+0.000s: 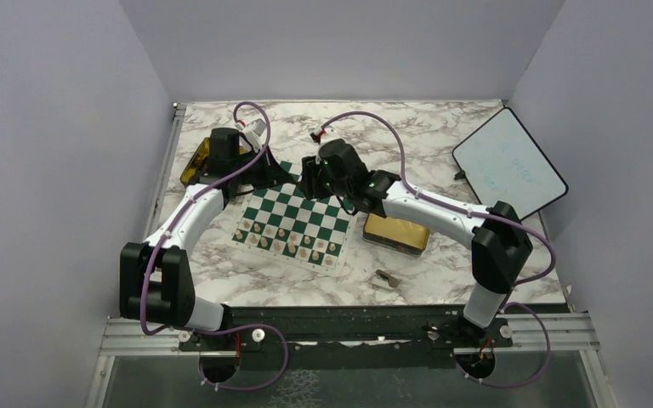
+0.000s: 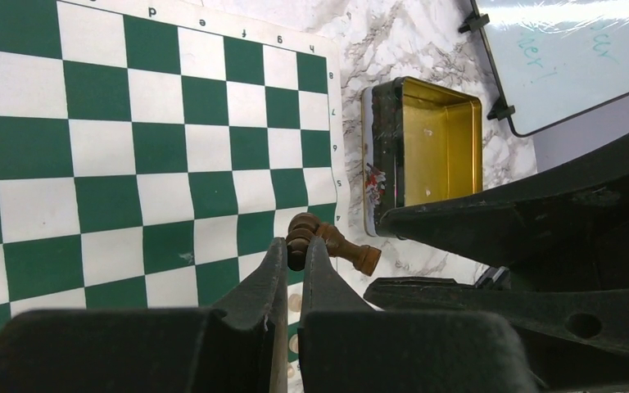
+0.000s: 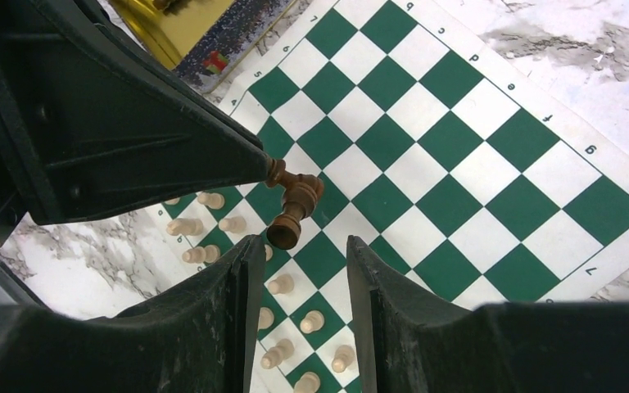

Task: Set up the chess pieces on the board
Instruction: Pick up the chess piece from the storage box.

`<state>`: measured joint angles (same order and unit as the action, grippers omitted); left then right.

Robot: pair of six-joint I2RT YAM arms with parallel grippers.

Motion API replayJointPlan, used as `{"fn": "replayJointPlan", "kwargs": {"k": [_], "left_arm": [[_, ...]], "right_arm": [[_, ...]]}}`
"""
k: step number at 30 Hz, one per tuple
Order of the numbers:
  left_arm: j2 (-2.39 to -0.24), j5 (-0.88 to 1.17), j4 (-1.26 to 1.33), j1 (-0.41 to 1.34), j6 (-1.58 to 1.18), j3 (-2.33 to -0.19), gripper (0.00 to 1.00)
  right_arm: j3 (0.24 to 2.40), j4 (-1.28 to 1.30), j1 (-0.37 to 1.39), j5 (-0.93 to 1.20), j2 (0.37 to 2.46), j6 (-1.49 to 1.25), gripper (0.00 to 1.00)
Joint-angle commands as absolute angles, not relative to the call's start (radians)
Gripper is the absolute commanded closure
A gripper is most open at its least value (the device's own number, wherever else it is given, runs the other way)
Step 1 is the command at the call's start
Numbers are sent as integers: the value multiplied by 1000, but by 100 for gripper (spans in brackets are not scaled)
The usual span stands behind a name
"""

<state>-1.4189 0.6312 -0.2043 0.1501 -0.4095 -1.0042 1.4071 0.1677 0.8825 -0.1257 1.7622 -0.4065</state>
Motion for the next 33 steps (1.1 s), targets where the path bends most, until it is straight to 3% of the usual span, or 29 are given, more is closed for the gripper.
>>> {"fn": "replayJointPlan", "kwargs": {"k": [1,7,18,26,33], "left_arm": [[-1390,660,-176,146,-414,-992,100],[-1391,659,-176,147,-420,-991,100],[-1391,660,-168,147,-436,-988,100],[-1391,658,-167,147,-436,-986,100],[-1389,638,-181,148,-424,-989,100]], "right_arm": [[1450,165,891,-177,1783,-381,54],[1451,152,903,-213,1784,-361,62],[1450,119,913,-212,1798,-353,66],[1442,95,914,-204,1795,-348,85],[1431,96,914,-227,1776,-346,94]]}}
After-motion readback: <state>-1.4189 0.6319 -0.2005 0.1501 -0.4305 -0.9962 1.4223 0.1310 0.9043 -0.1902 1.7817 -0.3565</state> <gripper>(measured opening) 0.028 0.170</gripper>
